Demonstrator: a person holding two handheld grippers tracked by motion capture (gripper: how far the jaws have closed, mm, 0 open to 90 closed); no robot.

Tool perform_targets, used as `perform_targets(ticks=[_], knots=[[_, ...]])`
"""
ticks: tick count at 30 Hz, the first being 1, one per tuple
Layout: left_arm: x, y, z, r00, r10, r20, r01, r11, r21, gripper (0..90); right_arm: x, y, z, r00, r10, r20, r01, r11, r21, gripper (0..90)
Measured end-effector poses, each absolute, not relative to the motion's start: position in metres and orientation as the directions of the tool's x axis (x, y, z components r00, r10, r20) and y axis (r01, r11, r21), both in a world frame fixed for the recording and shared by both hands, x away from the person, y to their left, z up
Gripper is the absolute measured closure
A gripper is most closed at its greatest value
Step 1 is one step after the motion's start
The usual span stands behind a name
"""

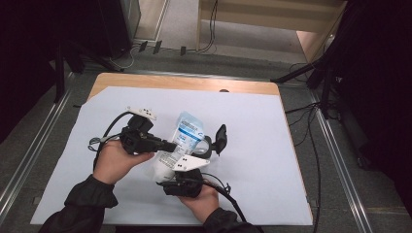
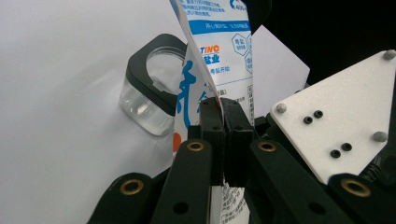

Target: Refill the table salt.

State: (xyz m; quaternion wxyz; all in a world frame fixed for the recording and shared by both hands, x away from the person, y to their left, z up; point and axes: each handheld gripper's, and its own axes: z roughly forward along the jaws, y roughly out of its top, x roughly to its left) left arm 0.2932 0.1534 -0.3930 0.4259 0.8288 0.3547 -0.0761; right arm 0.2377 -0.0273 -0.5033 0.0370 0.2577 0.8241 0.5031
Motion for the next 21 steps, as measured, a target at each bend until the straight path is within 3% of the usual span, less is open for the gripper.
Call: perform_targets(ticks=[10, 21], knots=[[0.2972, 0.1489, -0.3981, 0.728, 0.526, -0.441, 0.661, -0.366, 0.655, 90.0, 0.2406, -0.0276, -0.5039, -0.860, 0.455, 0.232, 0.417, 0.361, 0.834, 46.5], [0.3021, 0.1463, -0.4023, 0.722, 0.537, -0.436, 0.663, -0.359, 0.657, 90.0, 0.2468, -0.0297, -0.5059, -0.851, 0.430, 0.300, 0.462, 0.344, 0.817, 52.0]])
